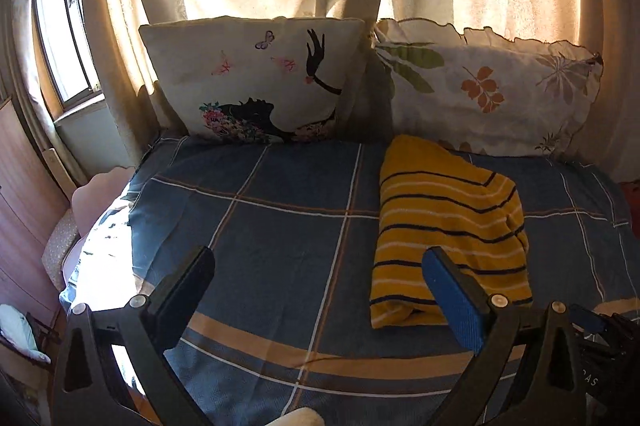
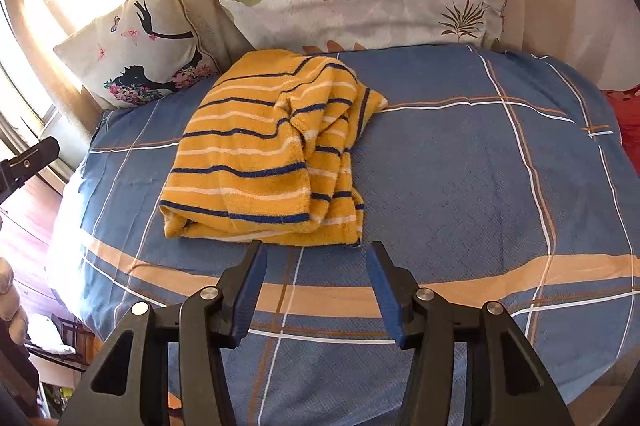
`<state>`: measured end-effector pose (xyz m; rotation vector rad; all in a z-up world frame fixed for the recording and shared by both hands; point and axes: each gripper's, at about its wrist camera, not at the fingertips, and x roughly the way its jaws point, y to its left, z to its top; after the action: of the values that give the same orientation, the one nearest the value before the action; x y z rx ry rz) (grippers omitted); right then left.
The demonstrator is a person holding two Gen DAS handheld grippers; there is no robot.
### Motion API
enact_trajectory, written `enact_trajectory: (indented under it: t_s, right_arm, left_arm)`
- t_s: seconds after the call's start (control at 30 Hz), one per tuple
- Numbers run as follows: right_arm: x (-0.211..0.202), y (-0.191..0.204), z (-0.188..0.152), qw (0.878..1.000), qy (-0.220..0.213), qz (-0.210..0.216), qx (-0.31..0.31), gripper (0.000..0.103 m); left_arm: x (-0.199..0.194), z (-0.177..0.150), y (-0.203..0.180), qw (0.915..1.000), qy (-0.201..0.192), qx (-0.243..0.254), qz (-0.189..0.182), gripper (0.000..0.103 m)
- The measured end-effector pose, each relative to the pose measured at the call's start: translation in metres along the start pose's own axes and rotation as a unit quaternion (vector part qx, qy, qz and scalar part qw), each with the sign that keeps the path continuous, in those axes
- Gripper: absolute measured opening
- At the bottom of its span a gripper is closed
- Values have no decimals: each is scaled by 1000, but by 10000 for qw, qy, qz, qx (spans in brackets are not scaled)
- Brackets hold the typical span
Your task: Fold small clothes
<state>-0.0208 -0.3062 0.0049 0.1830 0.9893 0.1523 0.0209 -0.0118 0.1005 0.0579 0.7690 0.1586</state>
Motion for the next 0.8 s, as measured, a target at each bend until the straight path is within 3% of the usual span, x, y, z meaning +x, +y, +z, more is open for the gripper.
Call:
enact_trajectory:
  t_s: [0.2,0.57,0.8]
  right_arm:
    - [9,1,-1,9995,63,-263,-172,60]
    - [21,13,5,9983,83,-376,-427,63]
    - [29,6,7,9983,193,-459,-291,64]
  left_arm:
    - [7,-14,-17,9992,349,193,-90,103]
    - [15,-26,-26,9963,754,256,-322,103]
    - [18,-33,-39,9936,926,395,-510,103]
